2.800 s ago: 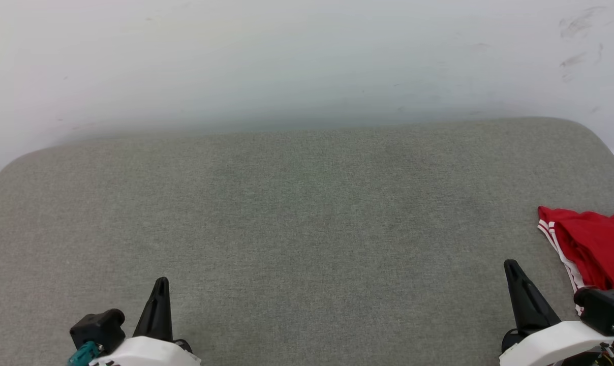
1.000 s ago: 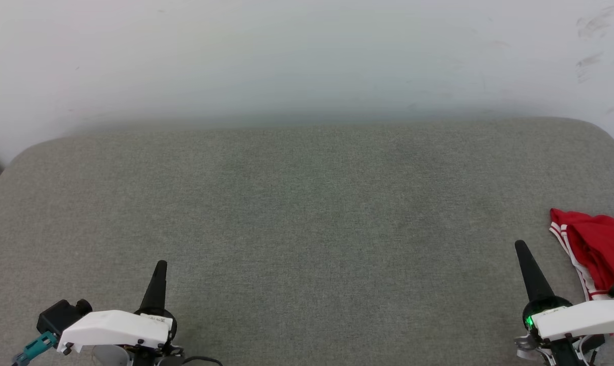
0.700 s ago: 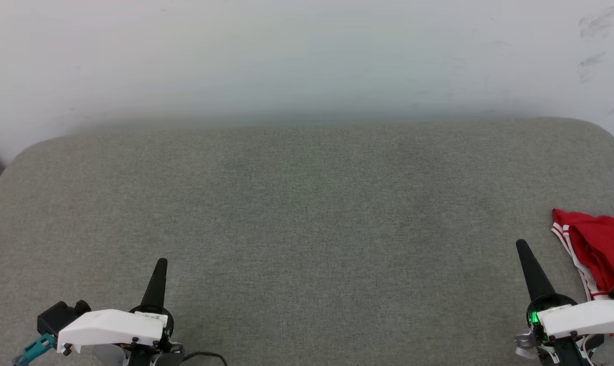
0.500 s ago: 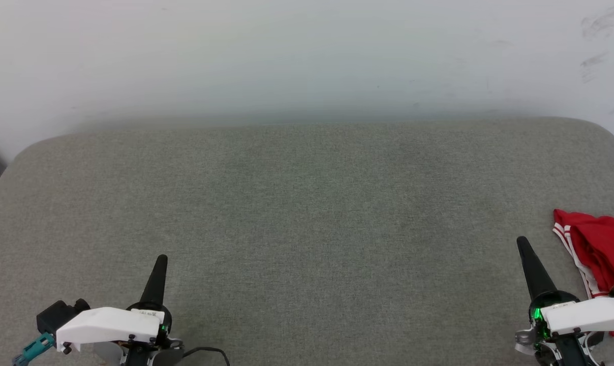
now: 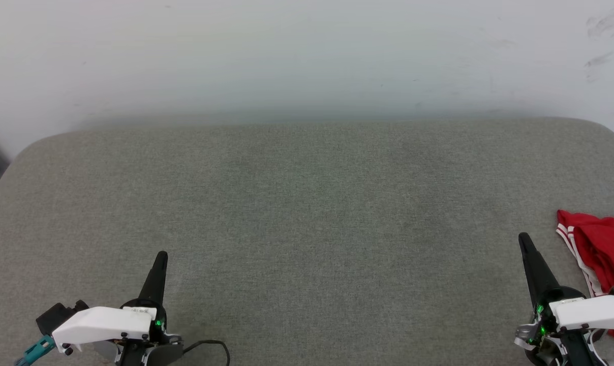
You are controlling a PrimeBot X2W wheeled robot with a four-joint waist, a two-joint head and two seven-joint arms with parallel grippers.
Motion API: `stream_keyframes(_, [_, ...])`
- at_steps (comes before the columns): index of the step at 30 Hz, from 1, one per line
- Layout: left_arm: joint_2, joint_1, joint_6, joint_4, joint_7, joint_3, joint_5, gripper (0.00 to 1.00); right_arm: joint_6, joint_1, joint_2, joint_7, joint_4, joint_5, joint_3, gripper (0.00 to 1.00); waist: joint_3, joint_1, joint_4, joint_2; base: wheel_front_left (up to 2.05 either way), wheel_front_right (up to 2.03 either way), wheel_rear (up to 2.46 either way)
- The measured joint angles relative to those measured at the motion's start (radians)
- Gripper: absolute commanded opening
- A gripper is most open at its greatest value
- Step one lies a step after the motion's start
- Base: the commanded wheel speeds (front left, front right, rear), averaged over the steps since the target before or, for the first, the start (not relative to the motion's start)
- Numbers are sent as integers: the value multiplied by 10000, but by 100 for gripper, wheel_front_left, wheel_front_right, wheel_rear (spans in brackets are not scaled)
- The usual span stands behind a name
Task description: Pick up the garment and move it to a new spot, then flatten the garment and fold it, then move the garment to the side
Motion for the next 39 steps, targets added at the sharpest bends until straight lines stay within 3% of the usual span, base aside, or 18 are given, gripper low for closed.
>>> stream_keyframes(30, [-349, -300, -481, 192, 587, 583, -1787, 0, 0, -313, 81, 247, 320, 2194, -182, 0, 68, 0, 151, 0, 0, 0, 0])
stream_keyframes(39, [-380, -311, -510, 211, 631, 625, -1902, 0, 0, -347, 88, 284, 347, 2341, -198, 0, 73, -1, 162, 0, 0, 0, 0])
